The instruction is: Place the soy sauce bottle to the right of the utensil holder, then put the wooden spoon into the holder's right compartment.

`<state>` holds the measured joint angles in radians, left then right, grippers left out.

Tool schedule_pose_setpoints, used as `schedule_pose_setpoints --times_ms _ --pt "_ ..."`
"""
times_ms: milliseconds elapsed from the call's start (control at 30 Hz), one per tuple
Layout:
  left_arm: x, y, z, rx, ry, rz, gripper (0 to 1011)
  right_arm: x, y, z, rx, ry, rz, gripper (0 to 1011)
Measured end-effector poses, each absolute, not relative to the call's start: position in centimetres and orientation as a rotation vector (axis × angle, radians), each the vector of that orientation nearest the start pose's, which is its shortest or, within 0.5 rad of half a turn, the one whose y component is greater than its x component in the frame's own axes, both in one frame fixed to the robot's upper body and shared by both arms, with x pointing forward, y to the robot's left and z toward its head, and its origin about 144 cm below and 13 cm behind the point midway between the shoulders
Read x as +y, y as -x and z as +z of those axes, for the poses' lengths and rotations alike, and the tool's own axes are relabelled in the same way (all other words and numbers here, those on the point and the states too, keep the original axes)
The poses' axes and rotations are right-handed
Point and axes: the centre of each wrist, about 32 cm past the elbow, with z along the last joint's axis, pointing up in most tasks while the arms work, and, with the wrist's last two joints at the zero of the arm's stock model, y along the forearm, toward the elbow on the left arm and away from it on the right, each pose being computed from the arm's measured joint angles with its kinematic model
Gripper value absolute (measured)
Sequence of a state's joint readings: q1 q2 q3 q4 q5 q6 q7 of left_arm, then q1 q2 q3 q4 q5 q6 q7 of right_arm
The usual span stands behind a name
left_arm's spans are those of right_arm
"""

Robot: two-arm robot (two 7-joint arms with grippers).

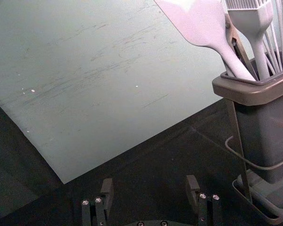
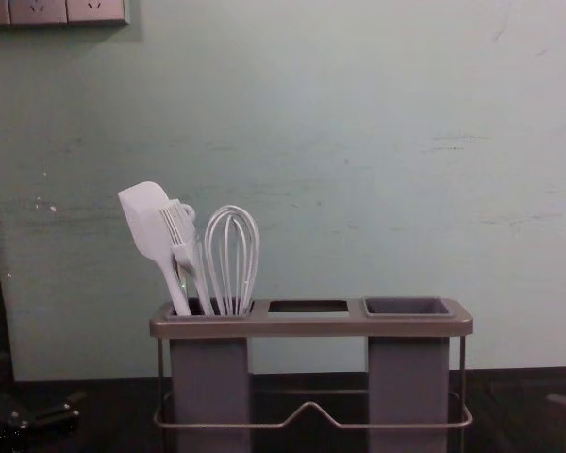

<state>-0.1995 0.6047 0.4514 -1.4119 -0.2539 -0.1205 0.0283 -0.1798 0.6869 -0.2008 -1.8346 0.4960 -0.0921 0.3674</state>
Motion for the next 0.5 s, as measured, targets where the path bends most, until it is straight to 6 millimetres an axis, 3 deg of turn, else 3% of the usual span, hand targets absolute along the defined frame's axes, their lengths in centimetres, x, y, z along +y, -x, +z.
schedule_pose_setpoints --times_ms 233,500 --pt "30.97 -48.86 113.98 -0.285 -0.304 1.248 1005 -31.22 -40.08 117.85 -0.081 0.078 -0.862 1004" --pt "30.97 -48.86 113.98 -0.285 -0.304 1.248 1005 -31.21 -39.97 117.75 -0.078 0.071 -0.868 840"
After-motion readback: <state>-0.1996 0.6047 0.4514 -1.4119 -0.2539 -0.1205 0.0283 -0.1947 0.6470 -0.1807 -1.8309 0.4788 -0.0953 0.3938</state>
